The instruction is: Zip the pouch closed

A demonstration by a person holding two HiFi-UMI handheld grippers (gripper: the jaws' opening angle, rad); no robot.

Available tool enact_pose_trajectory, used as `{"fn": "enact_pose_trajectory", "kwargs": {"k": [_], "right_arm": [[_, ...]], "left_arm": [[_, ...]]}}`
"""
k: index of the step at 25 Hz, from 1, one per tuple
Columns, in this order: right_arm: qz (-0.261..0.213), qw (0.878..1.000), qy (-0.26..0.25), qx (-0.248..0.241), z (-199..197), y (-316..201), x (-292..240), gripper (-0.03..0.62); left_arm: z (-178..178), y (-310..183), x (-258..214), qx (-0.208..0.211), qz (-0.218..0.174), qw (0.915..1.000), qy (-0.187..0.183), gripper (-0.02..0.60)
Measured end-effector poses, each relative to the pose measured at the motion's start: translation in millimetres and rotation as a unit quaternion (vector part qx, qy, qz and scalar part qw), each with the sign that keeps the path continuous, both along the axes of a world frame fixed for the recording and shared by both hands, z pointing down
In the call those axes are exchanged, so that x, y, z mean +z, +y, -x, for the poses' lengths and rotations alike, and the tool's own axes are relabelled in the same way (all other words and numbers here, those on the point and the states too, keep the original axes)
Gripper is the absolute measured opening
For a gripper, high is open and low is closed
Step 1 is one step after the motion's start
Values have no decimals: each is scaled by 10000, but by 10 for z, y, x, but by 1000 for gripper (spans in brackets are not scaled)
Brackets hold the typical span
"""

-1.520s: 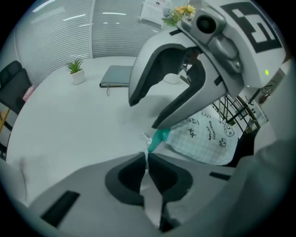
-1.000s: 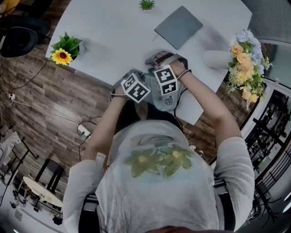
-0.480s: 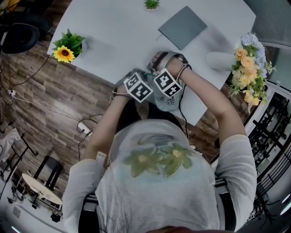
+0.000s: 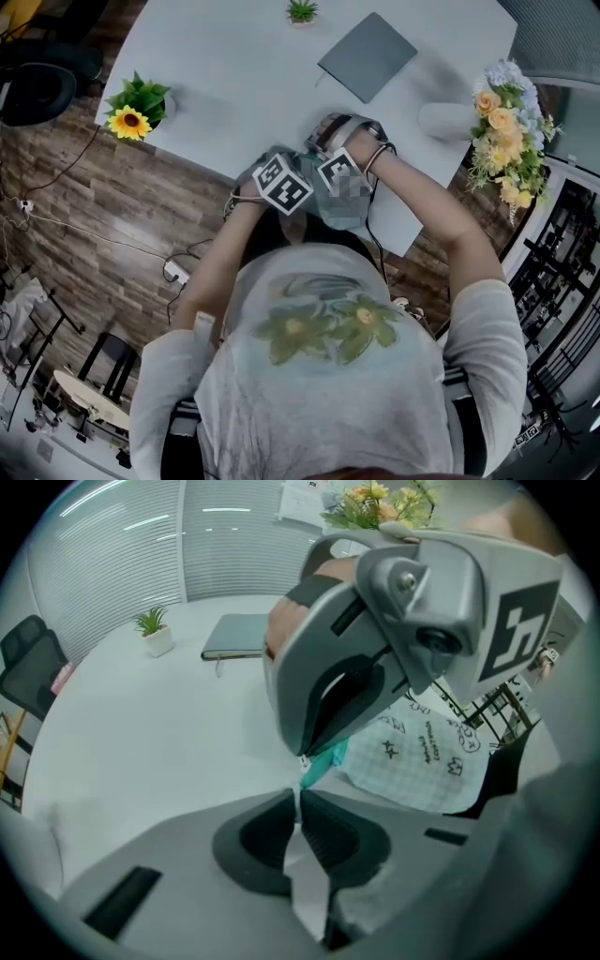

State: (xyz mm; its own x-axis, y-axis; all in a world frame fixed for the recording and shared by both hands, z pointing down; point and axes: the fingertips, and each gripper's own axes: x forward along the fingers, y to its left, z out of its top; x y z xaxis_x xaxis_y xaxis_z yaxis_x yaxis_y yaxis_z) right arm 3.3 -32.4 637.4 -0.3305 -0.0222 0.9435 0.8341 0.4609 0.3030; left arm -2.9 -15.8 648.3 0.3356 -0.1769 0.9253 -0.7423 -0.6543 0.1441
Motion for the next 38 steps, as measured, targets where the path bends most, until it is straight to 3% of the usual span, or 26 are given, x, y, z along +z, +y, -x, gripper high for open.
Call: {"fn": "enact_pose_trajectory", "kwargs": {"k": [16, 38], "right_arm": [[588, 9922, -22, 1097, -85, 7, -66, 18], [582, 9830, -64, 1739, -249, -42, -119, 18]], "left_arm": [[13, 3, 2, -61, 102, 9999, 86, 26], [6, -8, -21, -21, 114, 9998, 157, 26]]}}
